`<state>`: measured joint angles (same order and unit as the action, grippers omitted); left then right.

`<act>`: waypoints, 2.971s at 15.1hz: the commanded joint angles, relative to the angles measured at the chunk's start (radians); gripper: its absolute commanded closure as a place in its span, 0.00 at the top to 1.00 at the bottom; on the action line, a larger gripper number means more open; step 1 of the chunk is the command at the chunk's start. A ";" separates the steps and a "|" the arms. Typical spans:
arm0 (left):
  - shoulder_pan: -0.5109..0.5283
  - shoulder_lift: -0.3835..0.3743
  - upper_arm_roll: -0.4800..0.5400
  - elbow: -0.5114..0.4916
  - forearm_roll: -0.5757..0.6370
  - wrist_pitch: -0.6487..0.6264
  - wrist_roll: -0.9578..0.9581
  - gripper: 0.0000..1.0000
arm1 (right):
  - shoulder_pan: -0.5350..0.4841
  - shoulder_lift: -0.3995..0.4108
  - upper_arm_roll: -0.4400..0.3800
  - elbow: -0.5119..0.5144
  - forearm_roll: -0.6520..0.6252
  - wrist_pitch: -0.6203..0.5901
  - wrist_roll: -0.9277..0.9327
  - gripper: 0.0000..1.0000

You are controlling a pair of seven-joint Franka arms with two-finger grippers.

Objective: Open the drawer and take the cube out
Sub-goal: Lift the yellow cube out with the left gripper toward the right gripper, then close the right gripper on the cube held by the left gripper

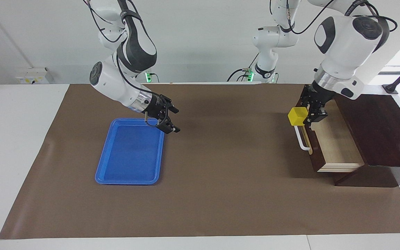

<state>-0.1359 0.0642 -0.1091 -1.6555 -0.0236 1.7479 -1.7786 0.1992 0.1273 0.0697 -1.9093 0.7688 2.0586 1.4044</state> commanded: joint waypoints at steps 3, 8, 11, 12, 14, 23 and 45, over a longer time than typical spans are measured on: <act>-0.161 0.012 0.015 0.013 0.014 -0.022 -0.284 0.00 | 0.025 0.008 0.002 0.001 0.023 0.018 0.016 1.00; -0.247 0.054 0.014 -0.043 0.016 0.057 -0.415 0.00 | 0.091 0.078 0.004 0.047 0.024 0.047 0.012 1.00; -0.286 0.074 0.014 -0.049 0.016 0.094 -0.420 0.00 | 0.123 0.191 0.002 0.159 0.050 0.058 0.033 1.00; -0.288 0.074 0.012 -0.050 0.016 0.094 -0.409 0.00 | 0.131 0.221 0.004 0.191 0.050 0.070 0.054 1.00; -0.288 0.074 0.012 -0.050 0.016 0.091 -0.395 0.00 | 0.146 0.273 0.004 0.254 0.061 0.083 0.076 1.00; -0.283 0.072 0.012 -0.053 0.016 0.090 -0.317 0.00 | 0.256 0.304 0.002 0.279 0.058 0.098 0.102 1.00; -0.280 0.071 0.012 -0.060 0.016 0.084 -0.292 0.00 | 0.312 0.161 0.005 0.119 0.248 0.227 0.087 1.00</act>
<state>-0.4123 0.1513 -0.1041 -1.6941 -0.0191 1.8236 -2.0833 0.5161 0.3133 0.0743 -1.7559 0.9826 2.2645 1.5335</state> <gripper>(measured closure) 0.454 0.000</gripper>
